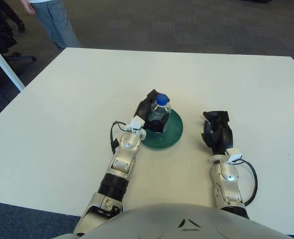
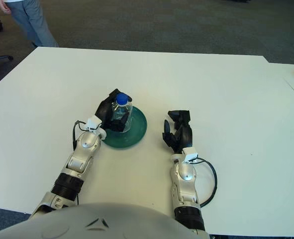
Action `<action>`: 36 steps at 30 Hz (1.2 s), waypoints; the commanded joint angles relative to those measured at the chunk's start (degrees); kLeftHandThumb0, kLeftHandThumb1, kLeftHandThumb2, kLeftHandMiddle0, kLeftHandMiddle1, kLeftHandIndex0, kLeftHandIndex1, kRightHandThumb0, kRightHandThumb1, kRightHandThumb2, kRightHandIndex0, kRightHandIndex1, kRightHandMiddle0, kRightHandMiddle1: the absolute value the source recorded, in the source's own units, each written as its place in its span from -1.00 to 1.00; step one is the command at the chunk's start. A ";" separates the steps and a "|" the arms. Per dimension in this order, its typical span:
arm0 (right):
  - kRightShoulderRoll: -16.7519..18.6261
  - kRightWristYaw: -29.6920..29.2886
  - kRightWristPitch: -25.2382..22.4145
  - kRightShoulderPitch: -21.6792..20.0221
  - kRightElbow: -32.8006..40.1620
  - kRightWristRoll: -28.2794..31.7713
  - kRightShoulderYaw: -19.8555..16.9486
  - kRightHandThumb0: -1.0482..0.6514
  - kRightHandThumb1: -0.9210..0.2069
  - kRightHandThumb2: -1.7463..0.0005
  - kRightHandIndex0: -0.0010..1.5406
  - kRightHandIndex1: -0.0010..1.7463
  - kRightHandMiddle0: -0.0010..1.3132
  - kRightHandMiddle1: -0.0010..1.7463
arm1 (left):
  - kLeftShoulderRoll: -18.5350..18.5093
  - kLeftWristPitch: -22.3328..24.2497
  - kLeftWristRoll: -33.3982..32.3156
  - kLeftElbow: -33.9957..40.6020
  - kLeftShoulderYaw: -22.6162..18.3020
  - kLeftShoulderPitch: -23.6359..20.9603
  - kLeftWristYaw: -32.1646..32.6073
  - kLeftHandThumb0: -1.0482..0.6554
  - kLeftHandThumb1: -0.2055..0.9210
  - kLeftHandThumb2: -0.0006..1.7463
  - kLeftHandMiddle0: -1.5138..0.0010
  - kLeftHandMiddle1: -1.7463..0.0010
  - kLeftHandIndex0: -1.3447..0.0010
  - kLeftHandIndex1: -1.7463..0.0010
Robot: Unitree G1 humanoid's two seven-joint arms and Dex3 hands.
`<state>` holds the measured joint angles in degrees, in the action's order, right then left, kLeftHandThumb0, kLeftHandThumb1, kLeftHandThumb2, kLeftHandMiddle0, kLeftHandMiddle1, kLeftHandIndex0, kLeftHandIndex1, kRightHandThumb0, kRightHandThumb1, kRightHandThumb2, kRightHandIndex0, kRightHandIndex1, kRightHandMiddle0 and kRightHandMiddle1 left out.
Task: Put the bottle into the plate.
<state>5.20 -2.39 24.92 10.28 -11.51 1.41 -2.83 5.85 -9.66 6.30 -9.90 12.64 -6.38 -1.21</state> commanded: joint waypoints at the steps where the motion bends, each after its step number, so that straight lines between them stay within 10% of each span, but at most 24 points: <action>1: 0.99 0.32 -2.20 3.87 -3.32 1.11 0.23 -0.18 -1.00 0.39 -0.32 0.05 -0.71 1.00 | 0.63 -1.11 -0.89 -2.02 -0.98 -1.27 0.38 0.17 0.01 0.34 -0.60 -1.00 -0.44 -1.00; 22: 1.15 1.68 -0.36 3.91 -4.07 3.22 -0.44 -0.18 -1.00 0.39 -0.26 0.06 -0.71 1.00 | 1.12 -0.46 -2.09 -5.23 -1.21 -1.57 0.85 0.11 -0.05 0.37 -0.61 -1.00 -0.40 -1.00; 26: 1.19 1.79 -0.77 3.79 -4.11 3.39 -0.56 -0.18 -1.00 0.39 -0.26 0.06 -0.71 1.00 | 0.47 -1.60 -2.38 -6.14 -0.87 -1.42 -0.26 -0.09 0.10 0.28 -0.23 -1.00 -0.01 -0.98; 29: 1.21 1.89 -1.30 3.65 -4.15 3.53 -0.63 -0.18 -1.00 0.39 -0.26 0.05 -0.71 1.00 | -0.99 -2.90 -1.43 -6.72 -0.09 -1.64 -1.59 -0.37 0.56 -0.20 0.52 -0.74 0.45 -0.77; 36: 1.22 1.80 -1.65 3.49 -4.28 3.45 -0.79 -0.18 -1.00 0.40 -0.26 0.04 -0.71 1.00 | -2.90 -5.62 -0.02 -8.08 0.49 -2.19 -3.52 -0.79 0.97 -0.68 0.79 -0.04 0.94 -0.32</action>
<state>5.32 -0.50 25.41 10.43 -11.39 3.77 -3.39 4.48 -13.77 5.17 -16.76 12.84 -7.83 -3.73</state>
